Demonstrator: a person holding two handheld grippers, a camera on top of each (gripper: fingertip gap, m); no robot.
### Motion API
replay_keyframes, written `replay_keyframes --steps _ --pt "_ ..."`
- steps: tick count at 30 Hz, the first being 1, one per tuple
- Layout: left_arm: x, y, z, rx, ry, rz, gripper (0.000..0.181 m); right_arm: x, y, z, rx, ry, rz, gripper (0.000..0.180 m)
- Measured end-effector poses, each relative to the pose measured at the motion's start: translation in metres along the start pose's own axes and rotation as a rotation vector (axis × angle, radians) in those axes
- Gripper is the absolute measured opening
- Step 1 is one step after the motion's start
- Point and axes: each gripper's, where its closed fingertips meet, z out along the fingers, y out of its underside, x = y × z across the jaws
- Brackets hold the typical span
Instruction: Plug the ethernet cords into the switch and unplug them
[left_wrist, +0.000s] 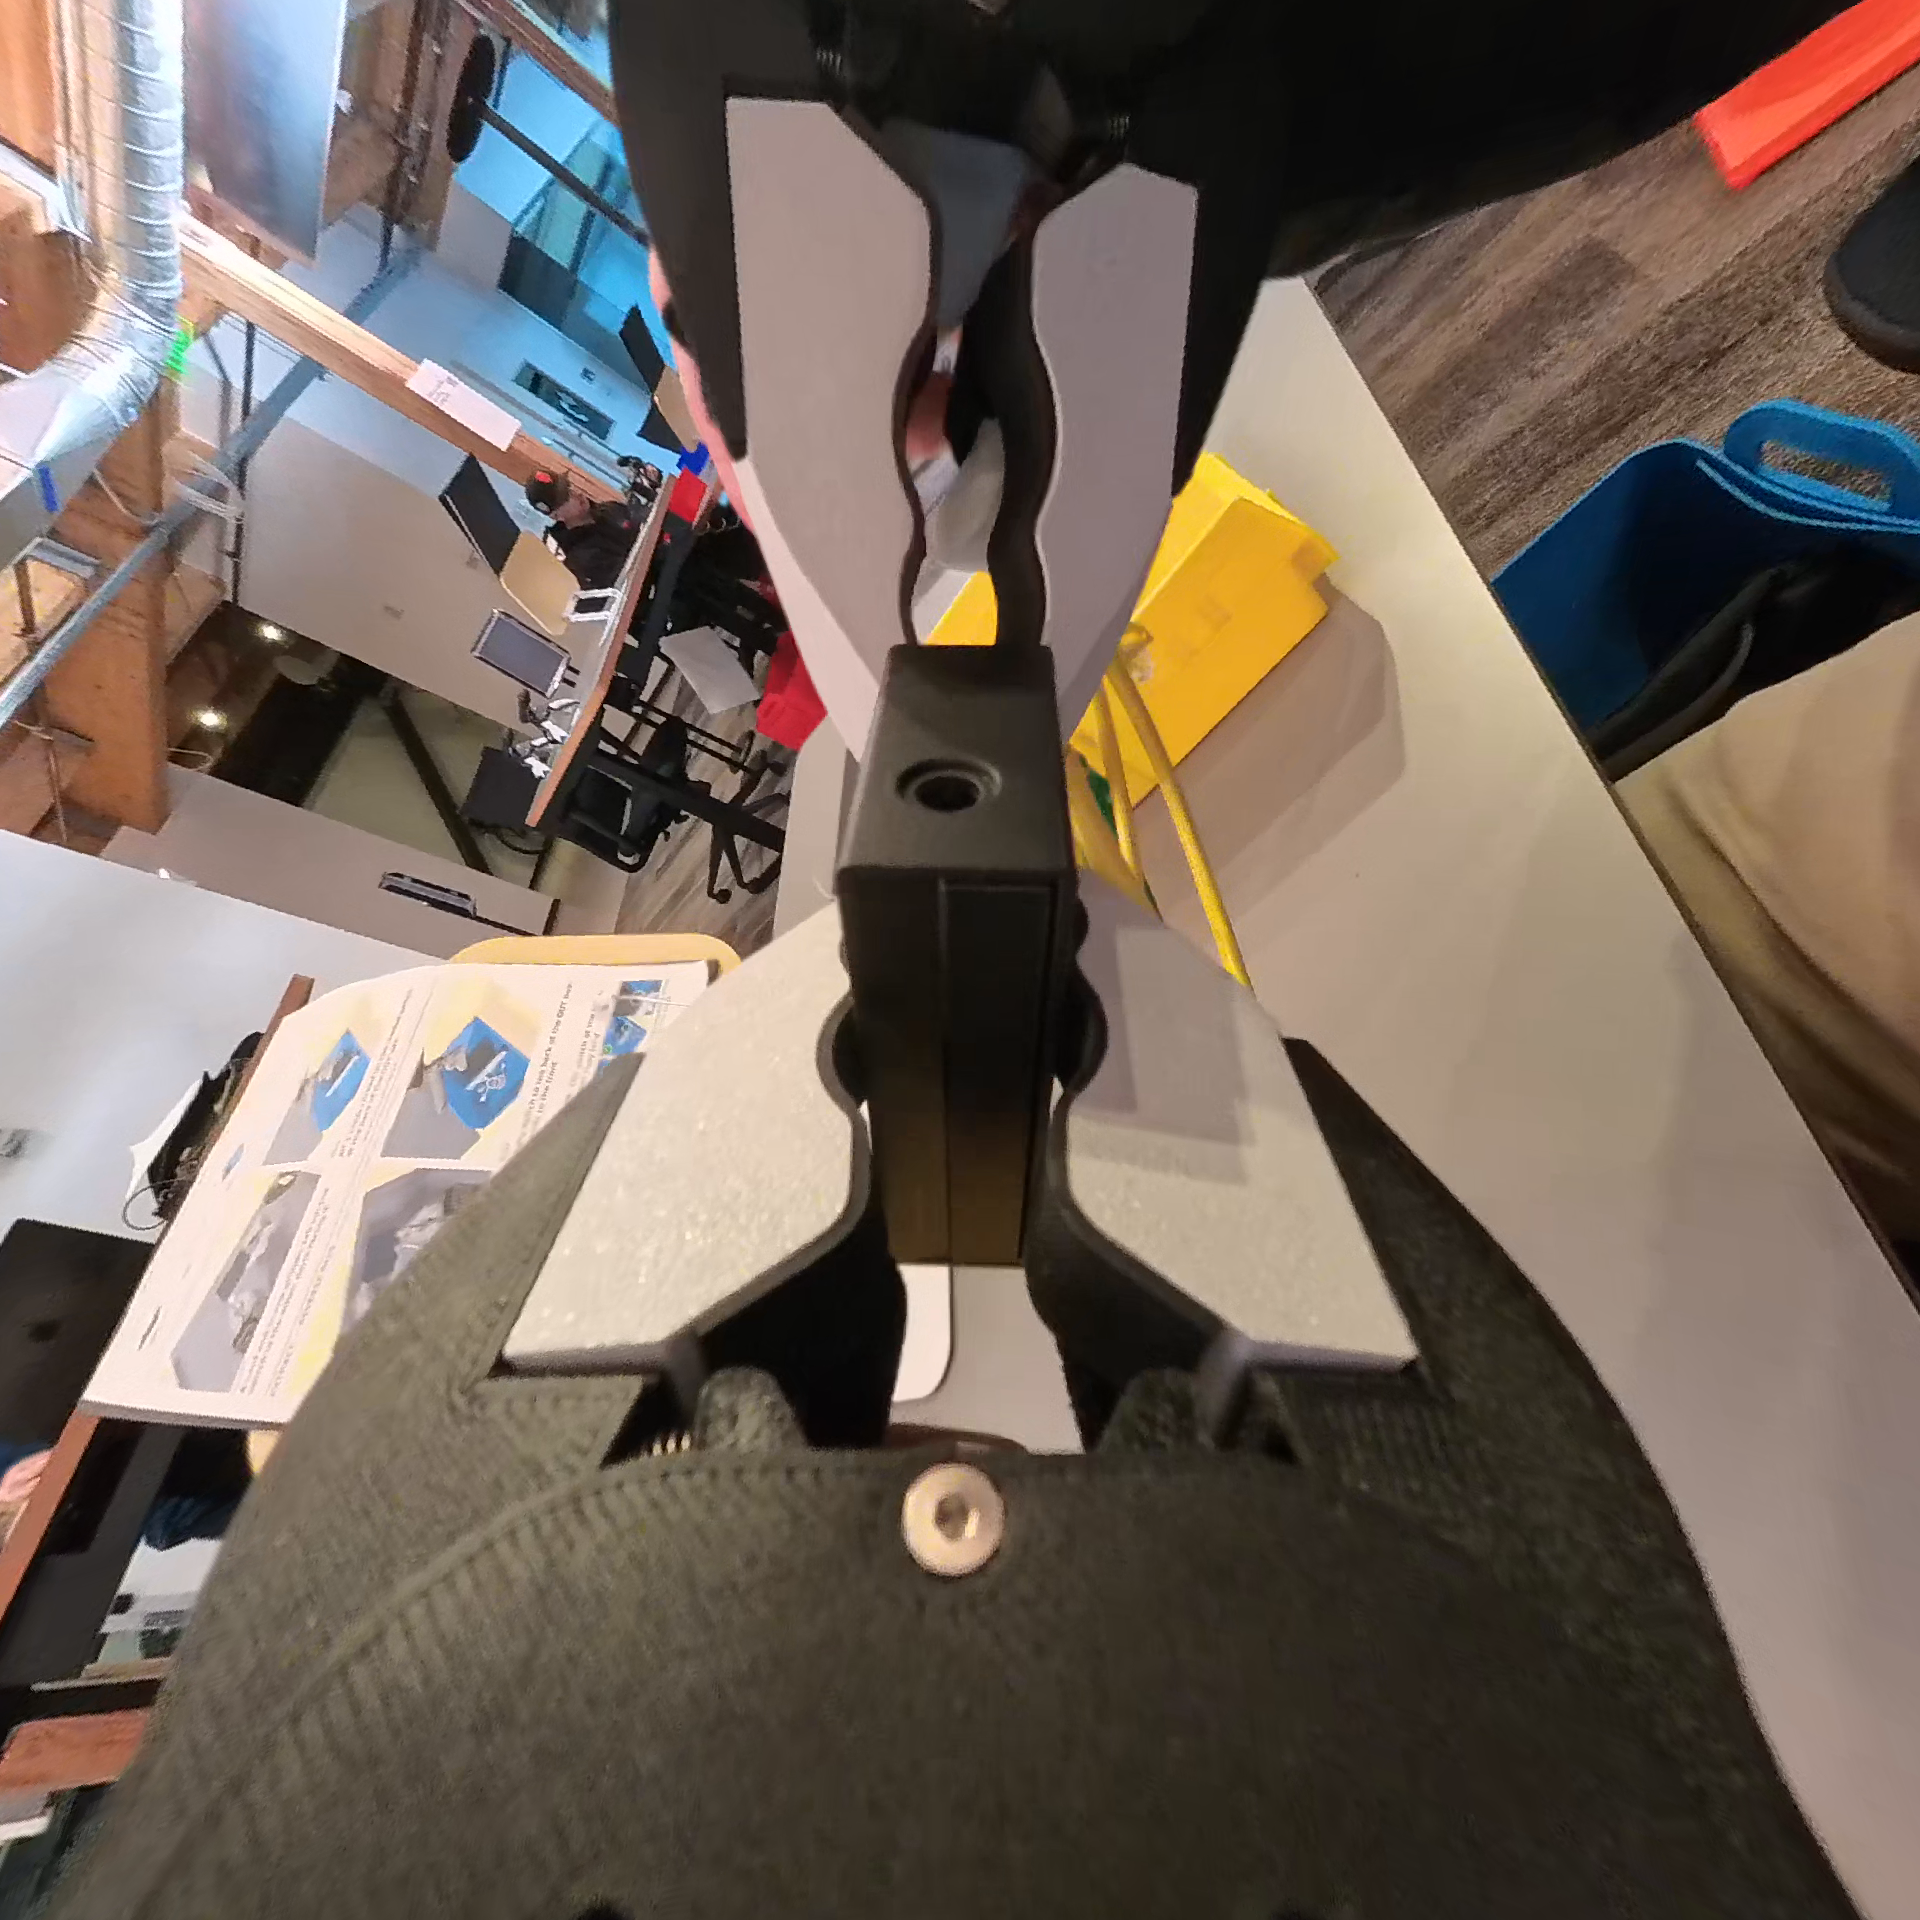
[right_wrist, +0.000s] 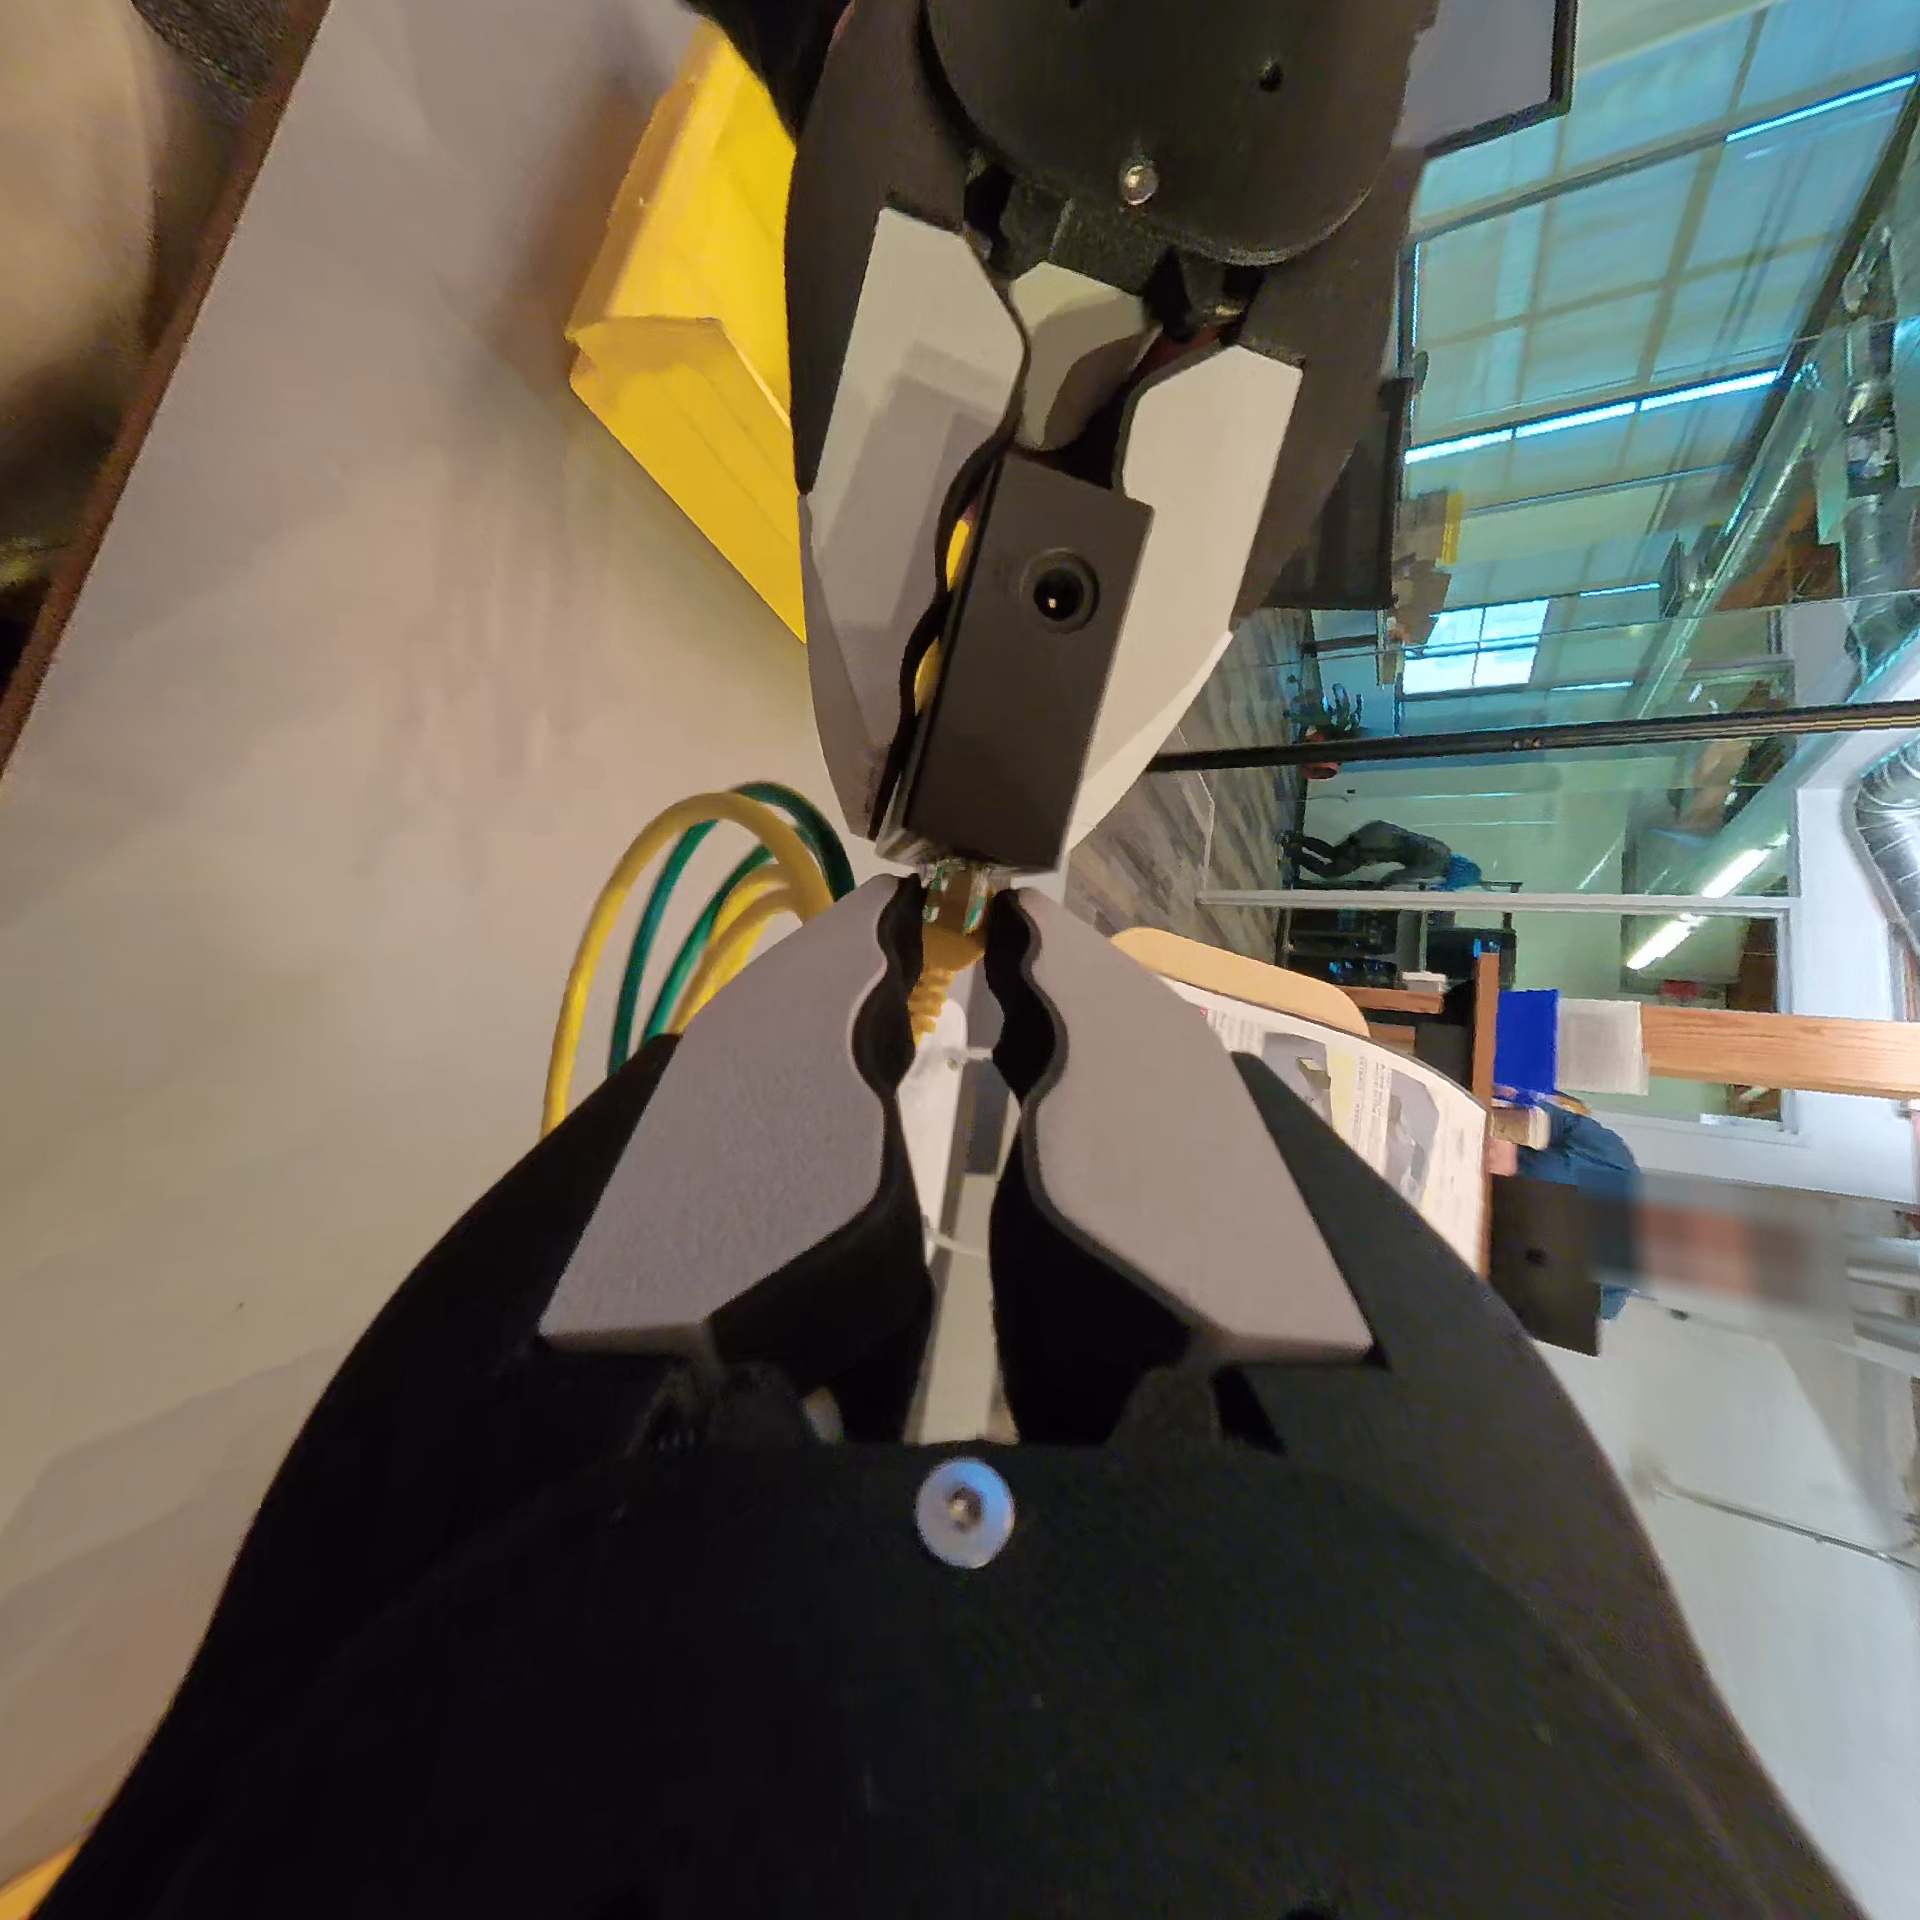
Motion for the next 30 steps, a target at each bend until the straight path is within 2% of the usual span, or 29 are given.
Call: replay_keyframes --steps 6,10,11,16,23,30 --pt "-0.006 -0.003 -0.002 0.012 -0.022 -0.013 0.029 0.007 -0.003 0.001 0.055 0.019 0.086 0.012" --pt "-0.007 0.001 -0.003 0.000 -0.024 -0.006 0.029 0.003 -0.003 0.005 0.050 0.021 0.056 0.019" --pt "-0.006 0.002 -0.002 -0.011 -0.023 0.008 0.029 0.005 -0.002 0.006 0.032 0.051 0.031 0.012" --pt "-0.006 0.005 -0.001 -0.023 -0.024 0.004 0.029 0.005 0.002 0.009 -0.029 0.069 -0.023 0.011" --pt "-0.002 0.006 0.003 -0.073 -0.016 0.030 0.029 0.001 0.006 0.012 -0.050 0.007 -0.032 0.010" --pt "0.004 0.012 0.005 -0.038 0.030 -0.033 0.029 -0.006 0.007 0.010 -0.037 -0.033 0.001 0.011"
